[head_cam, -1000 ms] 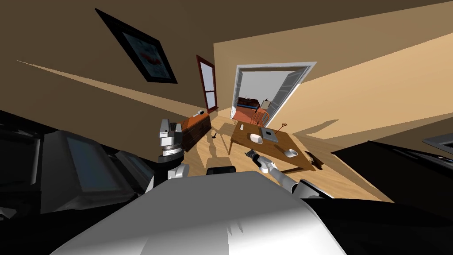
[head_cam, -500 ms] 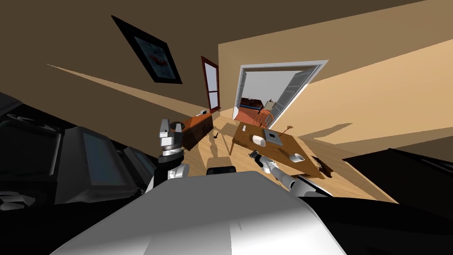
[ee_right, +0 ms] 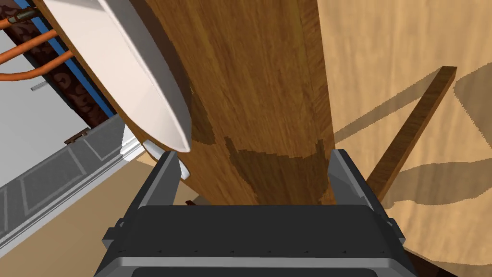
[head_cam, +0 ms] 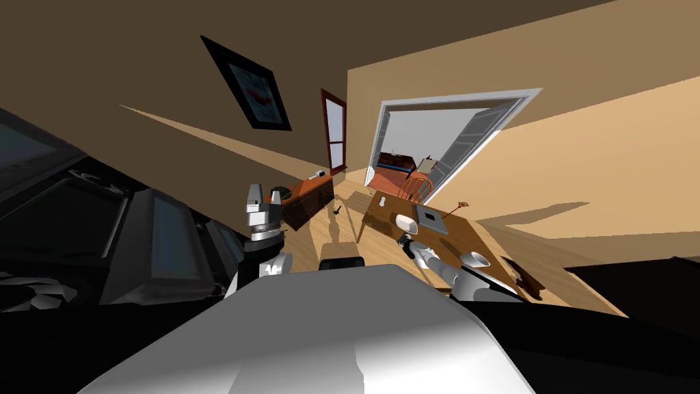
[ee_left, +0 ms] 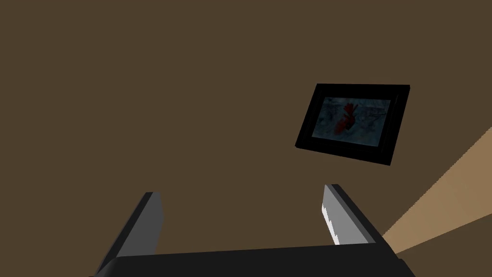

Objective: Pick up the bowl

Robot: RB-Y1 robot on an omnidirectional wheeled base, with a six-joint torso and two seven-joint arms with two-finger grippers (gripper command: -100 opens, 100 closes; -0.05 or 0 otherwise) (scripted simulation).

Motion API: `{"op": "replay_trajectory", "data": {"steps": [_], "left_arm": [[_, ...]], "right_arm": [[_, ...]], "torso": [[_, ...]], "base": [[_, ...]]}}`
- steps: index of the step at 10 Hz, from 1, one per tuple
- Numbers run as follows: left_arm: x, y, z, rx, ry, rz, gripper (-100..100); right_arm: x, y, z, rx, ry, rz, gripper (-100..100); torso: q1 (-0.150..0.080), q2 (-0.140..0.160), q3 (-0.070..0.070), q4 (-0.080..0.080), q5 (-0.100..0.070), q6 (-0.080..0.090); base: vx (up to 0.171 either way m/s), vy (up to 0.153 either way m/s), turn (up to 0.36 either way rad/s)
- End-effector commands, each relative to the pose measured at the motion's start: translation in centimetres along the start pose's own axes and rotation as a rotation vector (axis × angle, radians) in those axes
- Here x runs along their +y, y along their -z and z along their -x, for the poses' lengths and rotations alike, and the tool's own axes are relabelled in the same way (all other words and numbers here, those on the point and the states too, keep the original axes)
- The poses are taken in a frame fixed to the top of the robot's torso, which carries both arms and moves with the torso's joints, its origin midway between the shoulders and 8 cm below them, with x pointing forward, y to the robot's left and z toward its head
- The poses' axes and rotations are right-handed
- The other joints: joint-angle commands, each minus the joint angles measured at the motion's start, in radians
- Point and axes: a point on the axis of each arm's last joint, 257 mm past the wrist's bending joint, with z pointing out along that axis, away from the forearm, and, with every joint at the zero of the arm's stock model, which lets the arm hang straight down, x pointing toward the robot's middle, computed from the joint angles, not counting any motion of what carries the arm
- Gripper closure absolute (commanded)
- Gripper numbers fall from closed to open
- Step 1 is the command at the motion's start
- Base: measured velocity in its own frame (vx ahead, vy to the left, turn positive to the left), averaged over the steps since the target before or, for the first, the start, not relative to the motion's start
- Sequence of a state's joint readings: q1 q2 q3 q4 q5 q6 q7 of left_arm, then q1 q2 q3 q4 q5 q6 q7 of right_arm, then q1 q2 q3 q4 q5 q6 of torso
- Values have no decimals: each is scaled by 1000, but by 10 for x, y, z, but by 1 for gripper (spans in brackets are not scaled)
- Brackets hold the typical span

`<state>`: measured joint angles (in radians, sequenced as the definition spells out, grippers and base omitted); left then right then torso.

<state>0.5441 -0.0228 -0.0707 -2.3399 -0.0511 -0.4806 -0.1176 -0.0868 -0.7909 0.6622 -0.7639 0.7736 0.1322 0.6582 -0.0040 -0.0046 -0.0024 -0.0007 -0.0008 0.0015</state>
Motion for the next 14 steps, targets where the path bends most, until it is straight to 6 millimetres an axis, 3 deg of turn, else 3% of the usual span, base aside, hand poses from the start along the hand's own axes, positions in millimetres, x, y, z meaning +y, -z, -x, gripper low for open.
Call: {"op": "replay_trajectory", "data": {"steps": [1,3,5,7,10,11,12,13,14], "left_arm": [[0,0,0,0,0,0,0],[0,0,0,0,0,0,0],[0,0,0,0,0,0,0],[0,0,0,0,0,0,0],[0,0,0,0,0,0,0],[0,0,0,0,0,0,0],[0,0,0,0,0,0,0],[0,0,0,0,0,0,0],[0,0,0,0,0,0,0]], "right_arm": [[-15,1,-22,46,54,-26,-100],[-35,3,-49,106,125,-55,-100],[-42,5,-62,134,153,-64,-100],[-42,5,-62,134,153,-64,-100],[-39,10,-89,188,214,-53,-100],[-40,9,-84,179,200,-55,-100],[-40,10,-85,182,205,-55,0],[-28,7,-80,185,200,-59,-100],[-26,7,-79,186,199,-59,-100]], "torso": [[0,0,0,0,0,0],[0,0,0,0,0,0],[0,-1,0,0,0,0],[1,1,0,0,0,0],[0,-1,-1,0,0,0],[-1,-2,-1,-1,0,0],[1,0,0,0,0,0],[2,2,1,0,0,0],[-1,3,2,1,0,0]], "base": [[39,-25,67],[69,-38,132],[58,-31,38],[31,-15,17],[78,-44,72],[41,-24,9],[8,-5,1],[11,-69,44],[33,-109,44]]}}
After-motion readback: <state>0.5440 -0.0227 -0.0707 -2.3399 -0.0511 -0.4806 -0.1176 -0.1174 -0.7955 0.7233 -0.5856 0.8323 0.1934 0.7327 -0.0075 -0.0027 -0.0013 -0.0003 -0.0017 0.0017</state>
